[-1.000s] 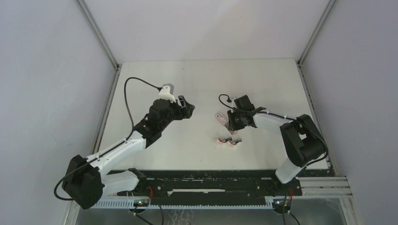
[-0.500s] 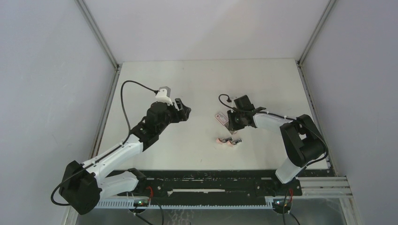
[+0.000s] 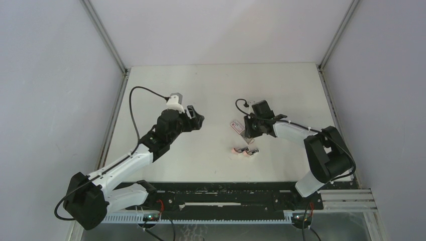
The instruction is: Load the staples into the stapler
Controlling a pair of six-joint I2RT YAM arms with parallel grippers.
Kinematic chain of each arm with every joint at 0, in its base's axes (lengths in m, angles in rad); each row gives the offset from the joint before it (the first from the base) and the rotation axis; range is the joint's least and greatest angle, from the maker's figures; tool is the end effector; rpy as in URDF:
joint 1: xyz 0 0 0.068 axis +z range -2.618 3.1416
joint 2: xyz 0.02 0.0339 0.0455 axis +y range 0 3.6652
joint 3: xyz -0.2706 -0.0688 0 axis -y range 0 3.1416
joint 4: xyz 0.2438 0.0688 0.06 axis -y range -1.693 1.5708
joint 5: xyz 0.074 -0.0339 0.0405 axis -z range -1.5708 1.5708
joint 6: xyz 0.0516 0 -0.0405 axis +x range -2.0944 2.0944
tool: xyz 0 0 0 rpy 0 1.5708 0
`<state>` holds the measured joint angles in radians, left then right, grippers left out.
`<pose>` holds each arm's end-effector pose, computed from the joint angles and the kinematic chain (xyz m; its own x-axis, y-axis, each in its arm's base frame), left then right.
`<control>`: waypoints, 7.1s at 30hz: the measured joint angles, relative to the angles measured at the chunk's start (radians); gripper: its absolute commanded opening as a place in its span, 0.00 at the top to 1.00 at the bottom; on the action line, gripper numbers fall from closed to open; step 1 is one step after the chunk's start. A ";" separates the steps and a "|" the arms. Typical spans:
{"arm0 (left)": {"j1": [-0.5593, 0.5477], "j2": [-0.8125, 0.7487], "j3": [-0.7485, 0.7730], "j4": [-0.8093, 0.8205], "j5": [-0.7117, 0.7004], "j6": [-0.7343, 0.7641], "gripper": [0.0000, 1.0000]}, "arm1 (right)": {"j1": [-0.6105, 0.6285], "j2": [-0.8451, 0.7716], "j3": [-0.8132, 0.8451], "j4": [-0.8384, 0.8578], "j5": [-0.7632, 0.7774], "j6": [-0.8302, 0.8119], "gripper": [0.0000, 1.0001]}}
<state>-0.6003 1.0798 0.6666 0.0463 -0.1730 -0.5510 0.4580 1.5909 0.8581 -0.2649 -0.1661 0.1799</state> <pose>0.2165 -0.1375 0.2644 -0.4741 -0.3004 -0.8276 0.2062 0.8760 -0.4361 0.2783 0.1467 0.1606 -0.8339 -0.2143 -0.5086 -0.3733 0.8978 0.2337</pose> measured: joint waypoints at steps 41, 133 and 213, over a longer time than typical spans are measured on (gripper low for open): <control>0.002 -0.027 -0.019 -0.009 0.018 -0.016 0.26 | -0.010 0.056 0.039 -0.016 0.003 -0.001 0.85; 0.001 -0.262 -0.309 0.178 -0.031 0.151 0.25 | 0.097 0.057 0.144 -0.131 0.227 0.070 0.70; 0.001 -0.262 -0.332 0.222 -0.029 0.161 0.25 | 0.132 0.141 0.188 -0.123 0.221 0.077 0.70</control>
<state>-0.5995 0.8173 0.3344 0.2687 -0.2024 -0.3901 0.5896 1.7321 1.0458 -0.3882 0.0547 0.2569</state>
